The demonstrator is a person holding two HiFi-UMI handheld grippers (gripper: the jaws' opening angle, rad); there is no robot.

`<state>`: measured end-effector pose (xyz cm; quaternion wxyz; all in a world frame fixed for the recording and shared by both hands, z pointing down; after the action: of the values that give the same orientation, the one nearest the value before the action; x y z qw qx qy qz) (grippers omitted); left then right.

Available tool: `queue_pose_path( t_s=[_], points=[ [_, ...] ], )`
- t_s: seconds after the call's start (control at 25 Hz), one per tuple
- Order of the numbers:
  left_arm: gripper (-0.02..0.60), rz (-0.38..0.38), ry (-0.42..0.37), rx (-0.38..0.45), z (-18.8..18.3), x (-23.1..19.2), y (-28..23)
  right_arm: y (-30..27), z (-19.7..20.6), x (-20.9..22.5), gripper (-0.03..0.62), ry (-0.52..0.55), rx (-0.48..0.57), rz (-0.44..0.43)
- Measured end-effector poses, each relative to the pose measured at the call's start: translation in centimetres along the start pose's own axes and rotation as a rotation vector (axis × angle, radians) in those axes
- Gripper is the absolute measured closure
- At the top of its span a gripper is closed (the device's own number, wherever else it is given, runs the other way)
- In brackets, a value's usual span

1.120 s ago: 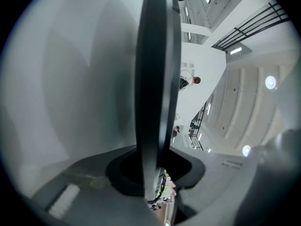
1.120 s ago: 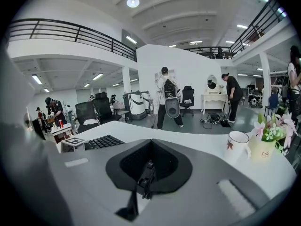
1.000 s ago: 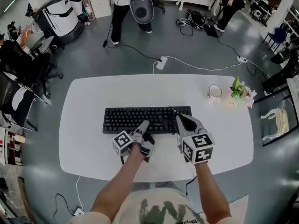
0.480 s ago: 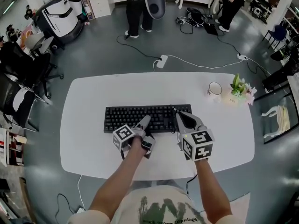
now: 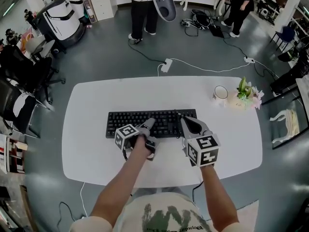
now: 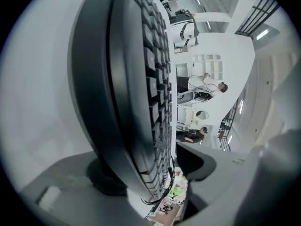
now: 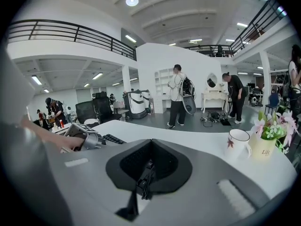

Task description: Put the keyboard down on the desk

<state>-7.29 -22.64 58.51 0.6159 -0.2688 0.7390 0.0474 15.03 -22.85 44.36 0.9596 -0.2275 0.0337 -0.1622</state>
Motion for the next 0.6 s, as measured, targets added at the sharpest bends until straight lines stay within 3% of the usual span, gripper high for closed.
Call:
queue_pose_path(
  t_s=[0.36, 0.6],
  points=[
    [0.212, -0.052, 0.028, -0.016, -0.01, 0.71, 0.38, 0.29, 0.00, -0.26, 0.594, -0.004, 0.004, -0.003],
    [0.207, -0.089, 0.026, -0.032, 0.36, 0.61, 0.78, 0.29, -0.12, -0.24, 0.595, -0.006, 0.008, -0.002]
  ],
)
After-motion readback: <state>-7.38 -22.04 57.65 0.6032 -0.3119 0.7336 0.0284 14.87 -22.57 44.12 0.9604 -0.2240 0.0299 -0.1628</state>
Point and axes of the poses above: the fingertips, and each gripper's own axes: y backward along the fingers, x to its right, z out of its underside, the point moved 10 cm from there along y, backward along the fingers, and after that the axes turned 14 degrees about z, right-handed, at the moved point
